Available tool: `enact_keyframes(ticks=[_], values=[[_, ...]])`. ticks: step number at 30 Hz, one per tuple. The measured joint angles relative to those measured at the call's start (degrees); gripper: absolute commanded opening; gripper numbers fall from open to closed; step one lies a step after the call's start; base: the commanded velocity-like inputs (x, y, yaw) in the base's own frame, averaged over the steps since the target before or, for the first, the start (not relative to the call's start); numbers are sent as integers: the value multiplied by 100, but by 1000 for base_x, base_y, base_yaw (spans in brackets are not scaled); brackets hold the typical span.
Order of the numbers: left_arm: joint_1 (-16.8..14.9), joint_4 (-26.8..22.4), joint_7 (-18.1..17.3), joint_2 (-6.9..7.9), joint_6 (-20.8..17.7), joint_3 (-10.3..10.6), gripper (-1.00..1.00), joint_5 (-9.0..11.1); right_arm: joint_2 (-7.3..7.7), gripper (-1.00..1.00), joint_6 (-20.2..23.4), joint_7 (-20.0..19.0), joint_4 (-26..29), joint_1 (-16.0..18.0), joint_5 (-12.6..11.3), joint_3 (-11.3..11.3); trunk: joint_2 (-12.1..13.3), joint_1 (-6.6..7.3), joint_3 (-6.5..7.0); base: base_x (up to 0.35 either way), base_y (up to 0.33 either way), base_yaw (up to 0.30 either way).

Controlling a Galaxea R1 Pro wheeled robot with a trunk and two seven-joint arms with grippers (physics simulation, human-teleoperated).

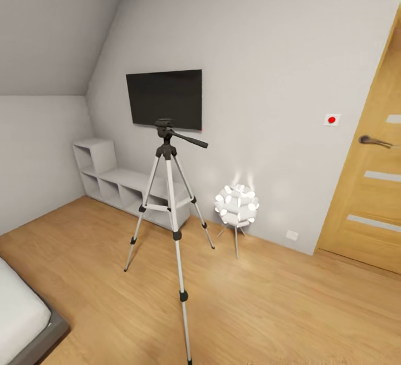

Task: Attach the digital camera to the camera tripod in the bedroom.

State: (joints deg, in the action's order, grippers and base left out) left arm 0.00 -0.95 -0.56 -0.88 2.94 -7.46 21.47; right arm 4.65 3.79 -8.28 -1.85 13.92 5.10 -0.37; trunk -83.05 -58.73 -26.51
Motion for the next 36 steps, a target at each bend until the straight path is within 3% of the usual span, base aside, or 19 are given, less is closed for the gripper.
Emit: enact_keyframes(ticks=[36], values=[[0,9,8,34,0,-53,100,62,-4,100,-112,-1,5,0,-2,-1,0,0,0,1,1,-300]])
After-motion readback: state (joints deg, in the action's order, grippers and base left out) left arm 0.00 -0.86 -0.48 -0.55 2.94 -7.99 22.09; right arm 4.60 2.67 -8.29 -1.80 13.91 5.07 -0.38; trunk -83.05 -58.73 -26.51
